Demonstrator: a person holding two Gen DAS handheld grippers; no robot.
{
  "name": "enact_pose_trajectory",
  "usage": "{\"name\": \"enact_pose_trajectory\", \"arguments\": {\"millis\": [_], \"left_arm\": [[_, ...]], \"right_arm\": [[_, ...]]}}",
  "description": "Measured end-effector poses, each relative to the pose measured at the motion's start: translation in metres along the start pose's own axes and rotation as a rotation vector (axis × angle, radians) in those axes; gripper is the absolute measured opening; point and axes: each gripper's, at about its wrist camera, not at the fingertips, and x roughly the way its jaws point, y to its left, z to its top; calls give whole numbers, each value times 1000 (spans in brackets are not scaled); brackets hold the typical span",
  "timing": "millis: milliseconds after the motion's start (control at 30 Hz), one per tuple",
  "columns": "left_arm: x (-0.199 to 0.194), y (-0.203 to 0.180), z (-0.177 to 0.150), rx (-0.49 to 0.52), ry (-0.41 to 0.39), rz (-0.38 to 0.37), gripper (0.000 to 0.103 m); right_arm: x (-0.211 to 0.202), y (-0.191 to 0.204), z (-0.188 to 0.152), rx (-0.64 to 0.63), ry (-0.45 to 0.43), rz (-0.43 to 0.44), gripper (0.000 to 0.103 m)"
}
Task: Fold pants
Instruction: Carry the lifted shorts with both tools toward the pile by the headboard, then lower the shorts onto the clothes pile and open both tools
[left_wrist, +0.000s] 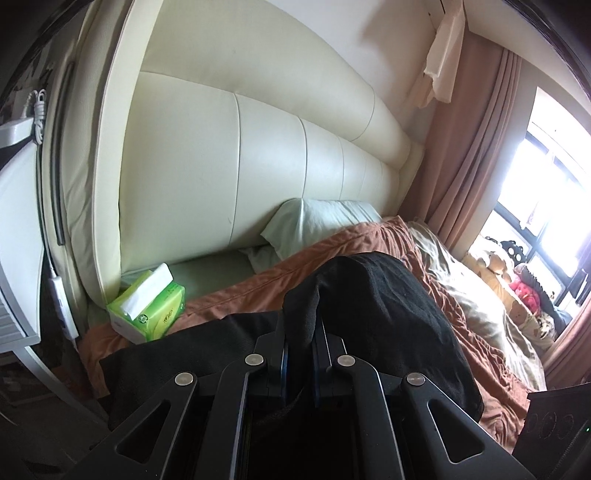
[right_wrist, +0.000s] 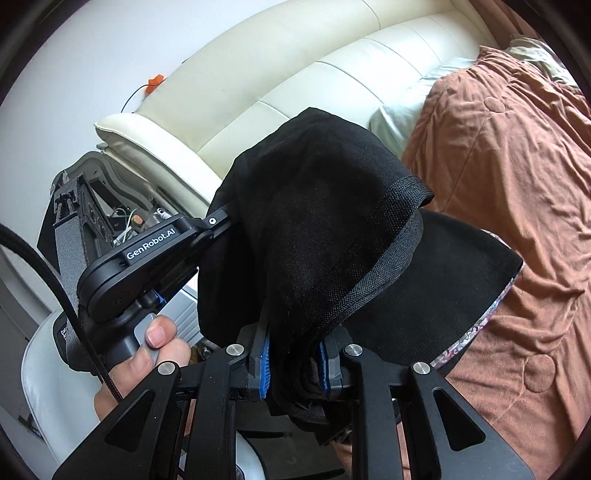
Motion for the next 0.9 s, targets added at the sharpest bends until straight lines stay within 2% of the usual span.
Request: {"name": "enact_pose_trajectory", "arguments": {"millis": [133,167,233,267,300,333,367,467,500,600,667,733,900], "left_arm": [[29,10,-2,-26,13,-6,10],[33,10,-3,-21,6,5,14],[40,9,-3,-4,4,63,29],[40,10,-4,-7,4,70,45],[39,12,-6,-15,-3,60,57],[37,13,-8,-22,-12,48,59],[36,14,-10,-19,-11,45,60],[35,14,-18,-11,14,46,60],[35,14,-22,-13,20,42,60],[32,14,-33,-20,42,34,60],[29,15,-40,-33,62,24,60],[26,14,-46,-37,70,16,54],[27,8,-59,-31,109,0,34]], "right_arm": [[24,-19,10,24,-1,-19,17],[28,-23,12,22,-8,-28,17],[37,-29,16,-20,-25,-87,19],[42,-36,19,-26,-28,-135,20],[46,-41,20,-19,-18,-169,24],[51,-52,22,10,3,-194,32],[53,-63,23,50,18,-203,42],[46,-90,23,151,0,-220,56],[41,-97,23,176,-11,-229,58],[24,-107,22,223,-68,-202,58],[19,-101,25,202,-86,-188,58],[17,-90,28,166,-97,-178,58],[31,-59,40,87,-91,-137,40]]}}
